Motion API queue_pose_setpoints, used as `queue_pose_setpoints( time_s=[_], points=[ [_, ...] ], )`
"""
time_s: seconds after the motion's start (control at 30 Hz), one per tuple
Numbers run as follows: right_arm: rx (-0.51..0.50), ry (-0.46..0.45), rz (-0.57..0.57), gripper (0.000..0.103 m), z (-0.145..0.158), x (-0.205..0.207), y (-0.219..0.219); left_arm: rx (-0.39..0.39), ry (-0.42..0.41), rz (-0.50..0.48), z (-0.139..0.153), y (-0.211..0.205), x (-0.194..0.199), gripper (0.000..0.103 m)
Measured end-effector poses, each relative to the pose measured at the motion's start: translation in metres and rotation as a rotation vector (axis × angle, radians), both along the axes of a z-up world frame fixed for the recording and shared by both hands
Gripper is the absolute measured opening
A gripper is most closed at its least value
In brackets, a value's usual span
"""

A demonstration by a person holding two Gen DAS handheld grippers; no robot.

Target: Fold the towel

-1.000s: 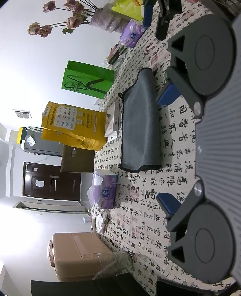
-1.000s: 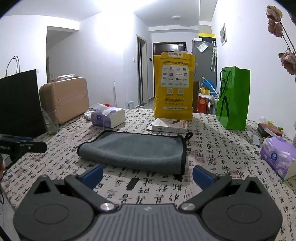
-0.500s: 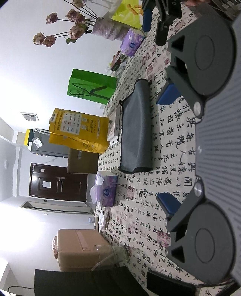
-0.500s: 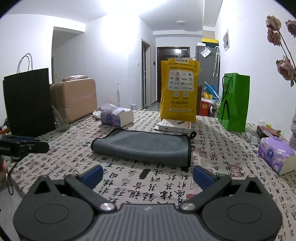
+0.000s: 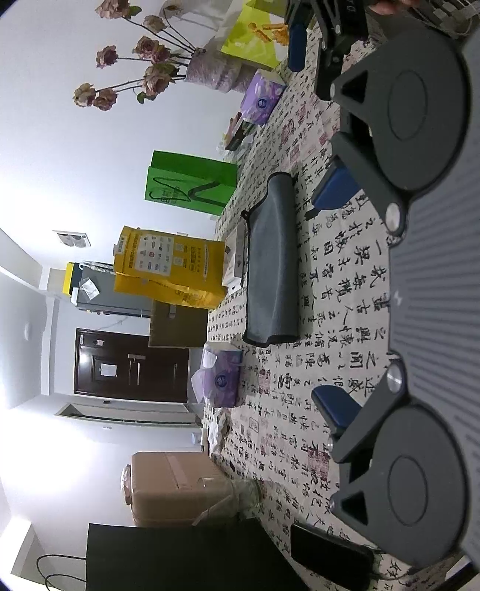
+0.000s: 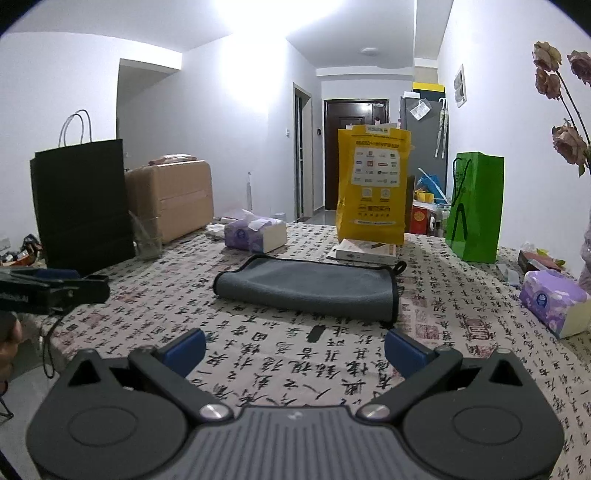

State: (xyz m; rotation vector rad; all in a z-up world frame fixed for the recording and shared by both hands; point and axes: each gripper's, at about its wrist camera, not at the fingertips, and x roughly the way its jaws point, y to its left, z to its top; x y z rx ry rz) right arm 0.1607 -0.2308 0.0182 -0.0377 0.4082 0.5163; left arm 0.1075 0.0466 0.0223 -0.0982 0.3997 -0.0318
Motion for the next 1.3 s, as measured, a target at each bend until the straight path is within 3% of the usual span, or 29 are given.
queue_pose_setpoints(
  time_s=[0.7, 1.3],
  points=[
    [0.04, -0.031, 0.021, 0.103, -0.004, -0.066, 0.0, 0.028, -0.037, 0.03, -0.003, -0.009, -0.066, 0.103],
    [0.028, -0.038, 0.032, 0.103, -0.012, -0.115, -0.001, 0.078, 0.001, 0.031, -0.015, -0.017, -0.097, 0.103]
  ],
)
